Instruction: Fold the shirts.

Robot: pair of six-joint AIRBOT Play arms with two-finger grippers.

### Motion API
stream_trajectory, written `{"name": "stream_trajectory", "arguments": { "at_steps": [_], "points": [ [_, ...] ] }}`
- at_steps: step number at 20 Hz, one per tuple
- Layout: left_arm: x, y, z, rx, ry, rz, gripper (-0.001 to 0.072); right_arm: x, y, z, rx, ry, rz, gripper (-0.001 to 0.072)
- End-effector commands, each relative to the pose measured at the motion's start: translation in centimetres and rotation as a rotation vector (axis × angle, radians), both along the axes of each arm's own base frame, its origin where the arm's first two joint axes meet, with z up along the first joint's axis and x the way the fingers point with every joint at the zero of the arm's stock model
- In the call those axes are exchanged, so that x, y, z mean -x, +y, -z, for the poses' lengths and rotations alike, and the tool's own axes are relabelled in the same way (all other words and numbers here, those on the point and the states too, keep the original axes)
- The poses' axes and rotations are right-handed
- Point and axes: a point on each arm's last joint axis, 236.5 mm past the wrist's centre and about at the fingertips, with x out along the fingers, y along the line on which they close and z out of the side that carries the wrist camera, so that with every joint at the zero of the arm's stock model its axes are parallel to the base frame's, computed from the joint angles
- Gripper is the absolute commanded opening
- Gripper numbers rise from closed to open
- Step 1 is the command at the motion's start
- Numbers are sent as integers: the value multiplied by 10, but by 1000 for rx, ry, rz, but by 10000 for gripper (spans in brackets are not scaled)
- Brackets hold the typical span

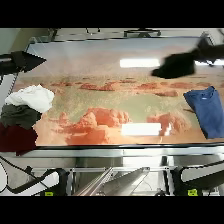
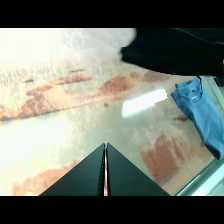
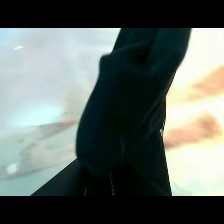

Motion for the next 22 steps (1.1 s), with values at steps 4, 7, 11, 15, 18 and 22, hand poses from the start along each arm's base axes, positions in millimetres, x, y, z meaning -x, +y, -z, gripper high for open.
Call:
{"name": "stream_trajectory", "arguments": {
  "at_steps": [4, 7, 11, 15, 18, 22],
  "points": [
    [3, -1, 2, -2, 8, 11, 20, 193, -106, 101, 112, 557, 427, 19],
    [3, -1, 2, -2, 9, 11, 20, 248, -109, 153, 146, 714, 467, 21],
    [3, -1, 2, -3, 9, 11, 20, 288, -116, 189, 219, 879, 400, 21],
    [-2, 1, 0, 0, -4, -7, 20, 265, -115, 183, 207, 774, 395, 20],
    [-5, 3, -2, 2, -15, -20, 20, 208, -107, 150, 136, 554, 359, 20],
    [-6, 3, -2, 3, -17, -24, 20, 127, -107, 52, 93, 193, 330, 20]
  ]
}}
